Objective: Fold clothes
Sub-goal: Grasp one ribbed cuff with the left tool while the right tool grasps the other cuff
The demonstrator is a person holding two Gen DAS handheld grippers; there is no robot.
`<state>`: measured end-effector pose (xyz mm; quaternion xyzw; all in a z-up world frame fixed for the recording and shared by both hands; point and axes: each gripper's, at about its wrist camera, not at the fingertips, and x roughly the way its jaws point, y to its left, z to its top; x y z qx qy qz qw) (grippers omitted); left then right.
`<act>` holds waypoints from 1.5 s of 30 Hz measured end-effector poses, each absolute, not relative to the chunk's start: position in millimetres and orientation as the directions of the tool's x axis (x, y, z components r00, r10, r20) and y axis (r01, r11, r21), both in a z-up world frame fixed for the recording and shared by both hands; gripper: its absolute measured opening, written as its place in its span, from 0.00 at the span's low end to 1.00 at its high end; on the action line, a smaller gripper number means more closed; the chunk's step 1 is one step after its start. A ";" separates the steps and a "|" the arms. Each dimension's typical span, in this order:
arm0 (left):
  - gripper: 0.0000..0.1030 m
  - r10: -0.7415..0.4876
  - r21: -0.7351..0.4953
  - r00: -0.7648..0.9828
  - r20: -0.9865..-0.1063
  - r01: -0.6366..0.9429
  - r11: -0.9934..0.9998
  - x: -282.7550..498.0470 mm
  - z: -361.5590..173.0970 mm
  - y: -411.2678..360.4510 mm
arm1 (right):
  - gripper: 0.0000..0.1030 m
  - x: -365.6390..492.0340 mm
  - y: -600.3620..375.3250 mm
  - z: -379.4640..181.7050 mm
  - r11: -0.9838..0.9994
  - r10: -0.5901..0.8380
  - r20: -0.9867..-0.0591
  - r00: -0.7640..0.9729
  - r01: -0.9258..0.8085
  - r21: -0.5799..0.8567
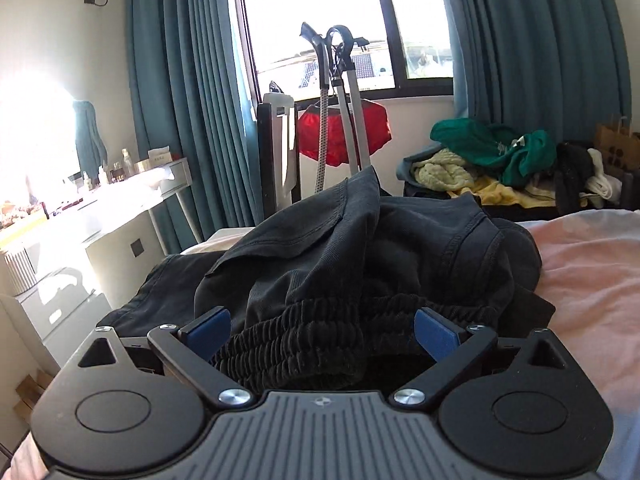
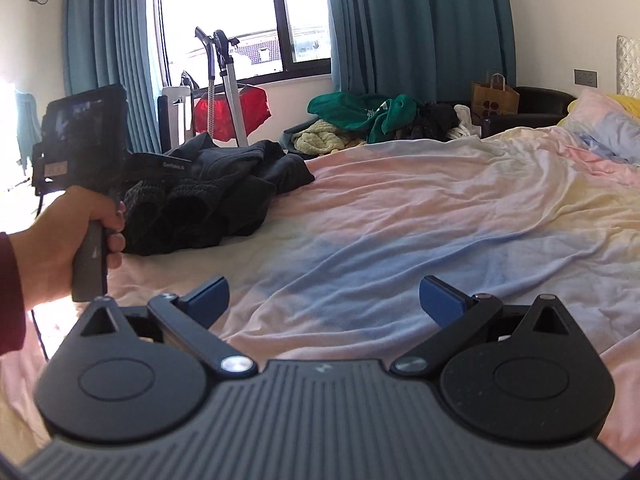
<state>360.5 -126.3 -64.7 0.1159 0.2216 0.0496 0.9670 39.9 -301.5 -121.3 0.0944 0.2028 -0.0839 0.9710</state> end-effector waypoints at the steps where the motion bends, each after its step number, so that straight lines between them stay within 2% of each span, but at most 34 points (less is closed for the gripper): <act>1: 0.91 0.162 0.252 0.891 -0.424 -0.056 0.966 369.1 -69.0 -126.6 | 1.00 44.1 -302.2 -125.4 0.967 -0.124 -0.419 0.899 0.204 0.151; 3: 0.87 0.181 0.200 0.877 -0.446 -0.100 0.975 383.3 -75.4 -115.6 | 1.00 53.6 -305.1 -135.5 0.963 -0.125 -0.450 0.884 0.217 0.160; 5: 0.87 0.149 0.113 0.858 -0.491 -0.106 0.988 394.3 -80.8 -98.0 | 1.00 60.2 -308.1 -143.0 0.958 -0.125 -0.474 0.872 0.231 0.171; 7: 0.85 0.130 0.113 0.843 -0.522 -0.083 0.990 400.2 -84.7 -89.7 | 1.00 65.6 -310.0 -149.4 0.953 -0.126 -0.492 0.862 0.242 0.181; 8: 0.79 0.124 0.136 0.843 -0.524 -0.061 0.989 399.8 -84.5 -88.5 | 1.00 66.2 -309.5 -150.5 0.954 -0.124 -0.488 0.864 0.240 0.181; 10: 0.60 0.111 0.166 0.847 -0.521 -0.026 0.986 396.5 -80.2 -87.5 | 1.00 67.5 -307.2 -152.8 0.957 -0.125 -0.478 0.870 0.232 0.172; 11: 0.30 0.110 0.168 0.849 -0.516 -0.025 0.985 393.1 -74.6 -88.3 | 1.00 68.4 -305.5 -154.0 0.960 -0.127 -0.471 0.873 0.227 0.162; 14: 0.18 0.107 0.149 0.881 -0.461 -0.042 0.988 371.9 -43.7 -86.0 | 1.00 68.1 -301.6 -151.7 0.966 -0.123 -0.447 0.886 0.210 0.151; 16: 0.17 0.085 0.107 0.908 -0.410 -0.045 0.993 353.1 -17.4 -79.8 | 1.00 63.2 -296.2 -145.8 0.973 -0.125 -0.402 0.907 0.191 0.129; 22: 0.16 -0.018 0.082 0.934 -0.356 0.051 0.995 263.7 64.5 -74.3 | 1.00 49.5 -289.1 -129.2 0.982 -0.088 -0.302 0.949 0.133 0.132; 25: 0.16 -0.091 -0.003 0.936 -0.341 0.096 0.995 203.3 99.3 -60.6 | 1.00 40.2 -288.1 -118.6 0.984 -0.069 -0.252 0.965 0.107 0.143; 29: 0.16 -0.150 -0.082 0.936 -0.319 0.131 0.988 120.6 118.7 -31.8 | 1.00 24.6 -297.2 -104.7 0.970 0.014 -0.216 0.976 0.040 0.241; 32: 0.16 -0.169 -0.148 0.931 -0.323 0.127 0.981 69.3 111.1 -1.0 | 1.00 18.6 -312.2 -101.1 0.919 0.138 -0.245 0.960 -0.032 0.392; 36: 0.16 -0.117 -0.178 0.911 -0.395 0.049 0.983 35.5 72.2 53.8 | 1.00 15.9 -330.2 -112.4 0.784 0.296 -0.296 0.908 -0.054 0.618; 40: 0.16 -0.057 -0.334 0.863 -0.502 -0.133 0.933 53.4 16.0 131.9 | 1.00 30.0 -321.6 -134.8 0.736 0.375 -0.356 0.856 -0.041 0.676; 43: 0.16 -0.041 -0.374 0.855 -0.517 -0.183 0.909 55.9 -11.7 165.0 | 0.97 40.8 -314.9 -151.7 0.699 0.433 -0.395 0.810 -0.026 0.715; 44: 0.17 -0.036 -0.385 0.854 -0.520 -0.196 0.902 56.6 -20.5 175.2 | 0.92 44.4 -312.7 -157.3 0.687 0.453 -0.406 0.794 -0.020 0.727; 45: 0.17 -0.025 -0.361 0.854 -0.520 -0.194 0.912 59.2 -26.8 178.3 | 0.82 48.0 -310.5 -163.0 0.674 0.472 -0.417 0.777 -0.013 0.738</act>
